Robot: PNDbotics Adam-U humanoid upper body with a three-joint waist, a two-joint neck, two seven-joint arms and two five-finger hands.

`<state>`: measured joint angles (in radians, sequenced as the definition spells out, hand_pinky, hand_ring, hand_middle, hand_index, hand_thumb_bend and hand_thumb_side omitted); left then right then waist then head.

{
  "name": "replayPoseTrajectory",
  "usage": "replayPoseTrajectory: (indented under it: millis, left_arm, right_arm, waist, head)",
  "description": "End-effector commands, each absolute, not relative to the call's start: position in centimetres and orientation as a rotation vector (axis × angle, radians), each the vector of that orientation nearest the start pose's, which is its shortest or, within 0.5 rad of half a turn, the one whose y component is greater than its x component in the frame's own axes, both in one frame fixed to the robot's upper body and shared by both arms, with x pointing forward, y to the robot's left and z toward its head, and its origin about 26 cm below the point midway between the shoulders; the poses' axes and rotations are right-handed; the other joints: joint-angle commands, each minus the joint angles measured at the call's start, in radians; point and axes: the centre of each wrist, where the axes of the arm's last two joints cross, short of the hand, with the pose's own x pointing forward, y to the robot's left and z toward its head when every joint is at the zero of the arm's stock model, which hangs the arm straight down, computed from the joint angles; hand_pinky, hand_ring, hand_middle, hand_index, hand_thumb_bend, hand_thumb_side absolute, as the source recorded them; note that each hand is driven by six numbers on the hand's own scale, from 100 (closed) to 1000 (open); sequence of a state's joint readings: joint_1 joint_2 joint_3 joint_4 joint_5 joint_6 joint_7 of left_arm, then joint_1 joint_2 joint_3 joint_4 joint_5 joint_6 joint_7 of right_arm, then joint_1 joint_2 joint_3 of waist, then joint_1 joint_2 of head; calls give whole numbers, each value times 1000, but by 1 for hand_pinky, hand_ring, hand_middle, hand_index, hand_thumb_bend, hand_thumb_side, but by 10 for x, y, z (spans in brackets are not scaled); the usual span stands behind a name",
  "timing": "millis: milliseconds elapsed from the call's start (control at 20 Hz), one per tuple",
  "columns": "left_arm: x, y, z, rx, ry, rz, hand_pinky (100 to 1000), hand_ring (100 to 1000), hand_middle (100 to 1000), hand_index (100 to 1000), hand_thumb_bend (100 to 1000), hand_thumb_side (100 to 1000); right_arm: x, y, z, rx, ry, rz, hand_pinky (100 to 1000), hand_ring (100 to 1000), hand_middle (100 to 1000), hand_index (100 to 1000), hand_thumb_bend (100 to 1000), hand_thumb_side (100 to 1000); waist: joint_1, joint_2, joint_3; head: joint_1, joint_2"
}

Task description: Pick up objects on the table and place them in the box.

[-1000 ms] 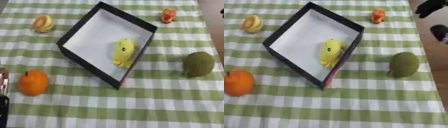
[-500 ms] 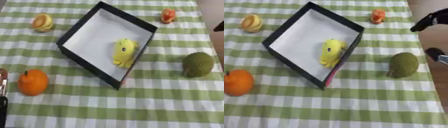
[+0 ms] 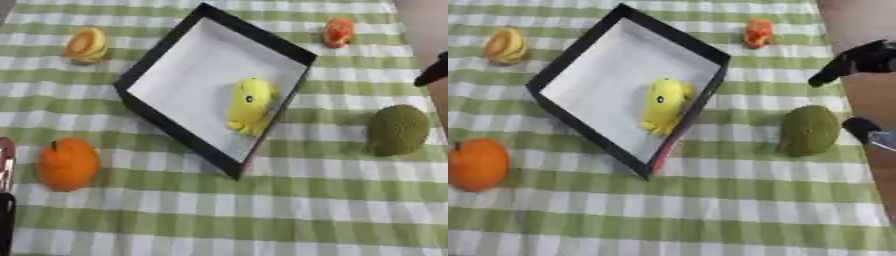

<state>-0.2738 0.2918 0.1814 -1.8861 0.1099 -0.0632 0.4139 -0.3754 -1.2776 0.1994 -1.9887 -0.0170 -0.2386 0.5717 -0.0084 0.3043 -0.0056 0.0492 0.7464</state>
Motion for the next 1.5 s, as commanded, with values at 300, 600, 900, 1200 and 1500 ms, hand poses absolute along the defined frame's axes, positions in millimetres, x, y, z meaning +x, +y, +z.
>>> replayPoseTrajectory:
  millis: [300, 600, 900, 1200, 1500]
  left_arm:
    - [309, 313, 188, 414, -2276, 324, 792, 783, 770, 820, 100, 700]
    - [310, 311, 187, 403, -2273, 322, 792, 783, 770, 820, 100, 700]
    - [310, 311, 185, 400, -2269, 320, 792, 783, 770, 819, 100, 700]
    - [310, 311, 185, 397, -2267, 319, 792, 784, 769, 819, 100, 701]
    - [310, 311, 184, 395, -2265, 320, 792, 784, 764, 816, 100, 700]
  right_arm:
    - [280, -324, 298, -490, -1483, 1942, 1000, 847, 820, 916, 100, 396]
    - [283, -316, 289, -494, -1461, 1927, 1000, 849, 821, 922, 100, 393]
    - [285, -309, 284, -491, -1445, 1908, 1000, 861, 832, 940, 100, 380]
    - [287, -307, 278, -516, -1391, 1890, 1000, 870, 828, 946, 148, 405]
    - [297, -318, 268, -588, -1367, 1822, 1000, 866, 823, 953, 240, 458]
  waist:
    - [-7, -30, 7]
    - [-2, -30, 10]
    - [1, -31, 10]
    - [4, -30, 8]
    - [8, -29, 5]
  head:
    - [-4, -12]
    - [-11, -19]
    - [-18, -22]
    - [-20, -21]
    - [-22, -25]
